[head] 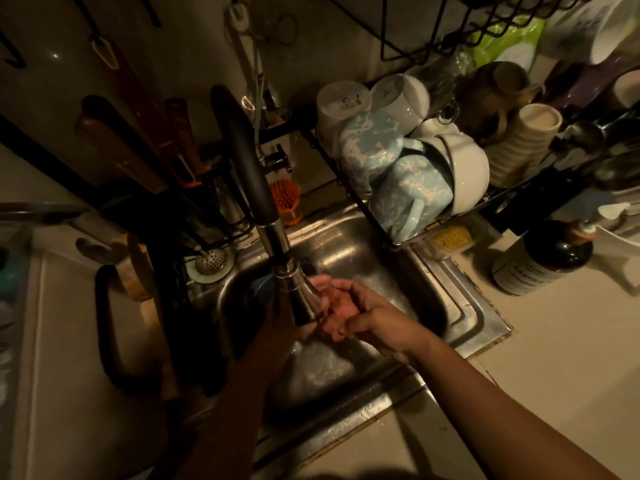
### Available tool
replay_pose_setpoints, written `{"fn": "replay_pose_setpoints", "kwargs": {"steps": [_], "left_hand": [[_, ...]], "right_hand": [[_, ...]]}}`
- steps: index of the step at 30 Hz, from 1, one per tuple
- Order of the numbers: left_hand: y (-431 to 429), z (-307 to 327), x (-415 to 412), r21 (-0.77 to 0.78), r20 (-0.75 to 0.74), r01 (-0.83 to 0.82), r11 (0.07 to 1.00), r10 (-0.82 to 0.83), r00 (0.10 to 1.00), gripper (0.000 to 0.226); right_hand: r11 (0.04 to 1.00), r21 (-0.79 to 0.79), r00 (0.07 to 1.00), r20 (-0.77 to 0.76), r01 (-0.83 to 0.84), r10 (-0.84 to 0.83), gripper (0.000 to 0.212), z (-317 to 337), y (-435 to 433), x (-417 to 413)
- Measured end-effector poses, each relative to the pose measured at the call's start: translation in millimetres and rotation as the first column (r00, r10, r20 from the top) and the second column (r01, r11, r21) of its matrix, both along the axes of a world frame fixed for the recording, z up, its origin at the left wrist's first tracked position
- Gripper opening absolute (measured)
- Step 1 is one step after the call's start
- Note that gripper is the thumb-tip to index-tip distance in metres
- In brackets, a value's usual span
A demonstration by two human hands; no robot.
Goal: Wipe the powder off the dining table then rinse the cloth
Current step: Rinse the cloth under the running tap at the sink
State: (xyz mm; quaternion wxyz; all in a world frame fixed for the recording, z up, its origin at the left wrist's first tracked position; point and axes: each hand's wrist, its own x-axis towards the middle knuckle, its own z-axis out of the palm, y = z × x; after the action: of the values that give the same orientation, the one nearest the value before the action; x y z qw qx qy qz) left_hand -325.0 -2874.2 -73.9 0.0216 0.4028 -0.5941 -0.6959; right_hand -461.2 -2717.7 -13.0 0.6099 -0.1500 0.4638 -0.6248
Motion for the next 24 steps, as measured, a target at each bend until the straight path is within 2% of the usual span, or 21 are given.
{"fn": "replay_pose_setpoints", "kwargs": {"steps": [1,2,4,5,8,12,15,17,20,22,24], "left_hand": [[13.5,10.9,3.8,0.103,-0.022,-0.045,0.994,0.047,0.999,0.085],[34.9,32.2,3.9,0.109,-0.013,-0.027,0.994,0.028,1.000,0.077],[62.3,46.6,0.7,0.100,-0.069,-0.064,0.993,0.071,0.995,0.034],[66.2,46.9,-0.2,0.097,-0.094,-0.072,0.993,0.081,0.992,0.022],[62.9,50.6,1.6,0.116,-0.063,-0.084,0.990,0.092,0.994,0.030],[67.3,50.1,-2.2,0.078,-0.091,-0.116,0.990,0.123,0.988,0.021],[71.8,49.6,-6.0,0.024,-0.105,-0.250,0.968,0.251,0.962,0.019],[74.6,51.8,-10.2,0.008,-0.124,-0.377,0.926,0.375,0.918,0.012],[78.4,57.6,-15.5,0.157,-0.096,-0.517,0.841,0.534,0.840,0.018],[78.0,57.4,-17.1,0.147,-0.097,-0.517,0.843,0.533,0.841,0.016],[79.2,55.8,-19.1,0.138,-0.101,-0.422,0.896,0.437,0.894,0.016]], "right_hand": [[1.000,0.011,1.000,0.003,-0.001,0.001,0.080,-0.7,1.7,-0.9],[1.000,0.028,1.000,-0.010,-0.003,0.004,0.078,-2.6,3.6,-1.1],[0.998,0.070,0.994,-0.113,-0.001,0.009,0.070,-9.2,6.8,0.4],[0.996,0.090,0.985,-0.174,0.014,0.002,0.066,-9.2,8.0,2.1],[0.987,0.112,0.959,-0.274,0.111,-0.077,0.044,-10.0,11.9,1.9],[0.980,0.133,0.931,-0.353,0.151,-0.095,0.013,-12.4,18.6,-4.0],[0.980,0.131,0.919,-0.385,0.148,-0.087,0.008,-8.6,20.2,-5.0],[0.980,0.153,0.943,-0.326,0.127,-0.071,0.012,-6.3,20.9,-5.2],[0.972,0.171,0.972,-0.197,0.161,-0.127,0.018,-5.7,19.9,-5.0],[0.971,0.169,0.963,-0.238,0.169,-0.127,0.021,-4.8,19.0,-5.0],[0.984,0.150,0.966,-0.253,0.096,-0.056,0.018,0.0,18.4,-2.8]]}}
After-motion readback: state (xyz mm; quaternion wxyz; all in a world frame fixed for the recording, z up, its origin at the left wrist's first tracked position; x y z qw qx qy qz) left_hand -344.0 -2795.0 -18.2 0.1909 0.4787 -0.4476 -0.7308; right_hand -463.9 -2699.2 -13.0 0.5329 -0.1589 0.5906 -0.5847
